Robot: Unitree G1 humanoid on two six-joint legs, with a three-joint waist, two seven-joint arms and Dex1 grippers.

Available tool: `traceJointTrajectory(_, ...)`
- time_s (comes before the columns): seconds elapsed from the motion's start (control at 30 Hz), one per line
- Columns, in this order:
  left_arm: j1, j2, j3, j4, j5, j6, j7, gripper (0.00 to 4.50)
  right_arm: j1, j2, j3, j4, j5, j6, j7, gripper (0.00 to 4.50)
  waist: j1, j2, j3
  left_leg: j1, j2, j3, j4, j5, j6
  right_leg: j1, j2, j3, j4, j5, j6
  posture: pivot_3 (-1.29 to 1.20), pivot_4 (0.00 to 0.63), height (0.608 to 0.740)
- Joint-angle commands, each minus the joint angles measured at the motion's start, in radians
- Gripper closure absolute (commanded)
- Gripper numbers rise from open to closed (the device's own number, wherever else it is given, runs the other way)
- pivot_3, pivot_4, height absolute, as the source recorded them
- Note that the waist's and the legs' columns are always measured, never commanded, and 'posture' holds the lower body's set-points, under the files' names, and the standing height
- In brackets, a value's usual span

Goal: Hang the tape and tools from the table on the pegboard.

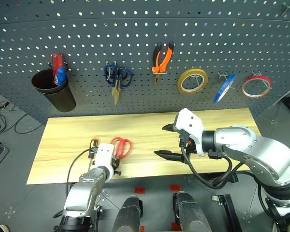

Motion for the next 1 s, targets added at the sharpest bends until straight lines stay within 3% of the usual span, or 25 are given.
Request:
traceJointTrajectory(0.03,0.062,0.049,0.019,-0.126,0.047,-0.194,-0.023,3.36,-0.012,-0.009,-0.041,-0.036,0.005,-0.025,0.004,0.00,0.003,0.000,0.000,0.000,-0.001,0.000,0.000,0.000,0.000,0.000,-0.001,0.000,0.000,0.000,0.000,-0.04,0.257,0.740)
traceJointTrajectory(0.2,0.135,0.075,0.070,-0.191,0.085,-0.519,-0.035,3.36,-0.020,-0.008,-0.044,-0.038,-0.009,-0.056,0.003,0.00,0.005,0.000,0.000,0.000,-0.002,0.001,-0.001,0.000,0.000,0.000,-0.004,-0.001,-0.002,0.000,0.000,-0.04,0.245,0.740)
traceJointTrajectory(0.47,0.108,0.157,0.073,-0.236,0.131,-0.776,-0.121,3.36,-0.042,-0.003,-0.052,-0.031,-0.032,-0.129,0.017,0.00,0.005,0.000,0.000,-0.001,-0.002,0.001,-0.001,0.000,0.000,0.000,-0.004,-0.002,-0.002,0.000,0.000,-0.04,0.238,0.740)
traceJointTrajectory(1.0,-0.078,0.136,0.100,-0.228,0.140,-0.699,-0.094,3.36,-0.116,0.011,-0.037,0.096,-0.106,-0.246,0.040,0.00,0.003,0.000,0.000,-0.001,-0.001,0.002,0.000,0.000,0.000,0.000,0.003,-0.001,-0.001,0.000,0.000,-0.03,0.224,0.740)
